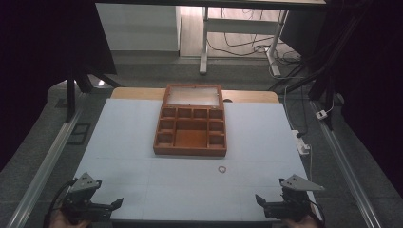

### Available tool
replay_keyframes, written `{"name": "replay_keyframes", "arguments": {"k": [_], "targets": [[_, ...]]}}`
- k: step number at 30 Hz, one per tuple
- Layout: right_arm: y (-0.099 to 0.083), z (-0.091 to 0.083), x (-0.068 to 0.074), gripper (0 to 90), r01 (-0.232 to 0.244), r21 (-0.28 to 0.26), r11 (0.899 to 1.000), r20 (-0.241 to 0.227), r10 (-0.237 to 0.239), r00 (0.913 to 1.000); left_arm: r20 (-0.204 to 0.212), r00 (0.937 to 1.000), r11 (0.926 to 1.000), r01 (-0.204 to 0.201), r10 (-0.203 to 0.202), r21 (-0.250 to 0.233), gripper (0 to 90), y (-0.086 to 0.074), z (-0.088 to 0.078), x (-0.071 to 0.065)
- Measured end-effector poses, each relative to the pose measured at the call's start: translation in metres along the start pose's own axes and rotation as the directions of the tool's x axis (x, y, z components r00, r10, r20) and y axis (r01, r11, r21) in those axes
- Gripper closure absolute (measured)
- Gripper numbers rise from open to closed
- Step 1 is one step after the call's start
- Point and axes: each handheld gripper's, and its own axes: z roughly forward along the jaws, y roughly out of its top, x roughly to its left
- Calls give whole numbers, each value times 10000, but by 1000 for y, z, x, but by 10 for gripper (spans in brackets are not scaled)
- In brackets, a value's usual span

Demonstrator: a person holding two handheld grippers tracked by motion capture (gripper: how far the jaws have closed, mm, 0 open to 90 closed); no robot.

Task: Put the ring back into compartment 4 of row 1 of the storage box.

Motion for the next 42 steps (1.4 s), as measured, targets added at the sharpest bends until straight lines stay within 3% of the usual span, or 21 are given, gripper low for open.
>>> {"name": "replay_keyframes", "arguments": {"k": [6,9,15,27,42], "targets": [[-1,0,-12,0,-999,-55,9950,-678,993,9927,314,9994,9994,-104,114,-323,28,0,-1,2],[-1,0,-14,0,-1179,-15,9930,-741,1175,9903,398,9991,9995,-150,162,-292,28,0,-1,2],[0,2,-12,0,-1079,139,9941,-755,1087,9912,469,9986,9995,-244,254,-223,31,1,1,2],[2,4,-10,0,-841,434,9955,-677,869,9939,233,9981,9984,-568,568,-9,35,3,4,-3],[12,12,-5,0,-302,223,9993,-738,317,9968,423,9972,9980,-613,619,-150,34,2,2,-3]]}}
